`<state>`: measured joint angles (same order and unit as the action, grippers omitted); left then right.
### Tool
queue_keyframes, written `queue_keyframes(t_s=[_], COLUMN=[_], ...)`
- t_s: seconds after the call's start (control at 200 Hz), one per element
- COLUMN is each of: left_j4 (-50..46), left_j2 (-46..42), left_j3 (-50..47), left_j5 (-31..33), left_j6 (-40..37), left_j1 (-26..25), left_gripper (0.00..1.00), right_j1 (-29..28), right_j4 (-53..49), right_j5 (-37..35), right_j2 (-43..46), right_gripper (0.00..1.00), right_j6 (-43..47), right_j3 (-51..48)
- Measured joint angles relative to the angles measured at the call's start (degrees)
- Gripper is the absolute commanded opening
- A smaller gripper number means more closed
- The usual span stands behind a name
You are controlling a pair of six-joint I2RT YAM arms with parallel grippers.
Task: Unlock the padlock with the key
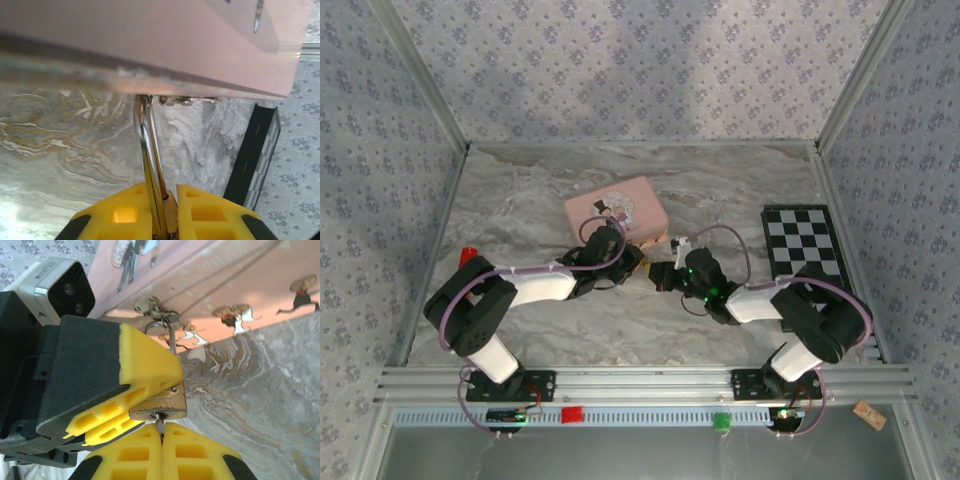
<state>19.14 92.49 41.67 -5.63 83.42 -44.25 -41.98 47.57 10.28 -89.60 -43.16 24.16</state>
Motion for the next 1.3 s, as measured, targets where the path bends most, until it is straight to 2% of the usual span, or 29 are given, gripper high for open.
queue_keyframes(t_s=[0.215,0.365,0.395,0.48,0.595,0.75,0.845,1.049,1.254,1.299], left_j4=[0.22,0.74,0.74,0.66,0.74,-0.94,-3.17,-12.35,-28.72,-31.98], left_j2=[0.37,0.68,0.68,0.68,0.61,-0.42,-2.14,-10.36,-19.85,-21.46], left_j3=[-0.02,-0.02,0.0,0.0,0.0,-0.17,-0.74,-1.09,3.1,4.55], left_j5=[0.37,0.35,0.35,0.11,-1.9,-3.41,-3.58,-1.07,7.02,8.96], left_j6=[-0.98,-1.49,-1.53,-2.01,-2.93,-3.91,-5.09,-9.42,-19.74,-22.34], left_j1=[0.0,0.02,0.02,0.04,0.11,0.68,1.44,3.87,6.45,7.23], left_gripper=[0.0,0.08,0.12,0.31,0.5,0.7,0.79,0.85,0.89,0.9], right_j1=[0.0,-0.04,-0.07,-0.09,0.31,0.5,0.5,0.5,0.48,0.48], right_j4=[4.92,5.46,5.46,5.35,3.58,2.08,1.88,0.76,0.72,0.79], right_j5=[0.04,-0.57,-0.61,-0.72,-3.98,-6.99,-8.04,-9.07,-9.03,-9.03], right_j2=[-2.27,-2.54,-2.54,-2.54,-2.54,-2.54,-2.54,-2.54,-2.54,-2.54], right_gripper=[0.0,0.0,0.0,0.0,0.0,0.0,0.0,0.0,0.0,0.11], right_j6=[-6.01,-7.17,-7.26,-7.26,-7.5,-8.52,-8.79,-8.98,-9.05,-9.01], right_j3=[-1.01,-1.2,-1.25,-1.27,-1.57,-2.67,-2.84,-2.93,-2.93,-2.93])
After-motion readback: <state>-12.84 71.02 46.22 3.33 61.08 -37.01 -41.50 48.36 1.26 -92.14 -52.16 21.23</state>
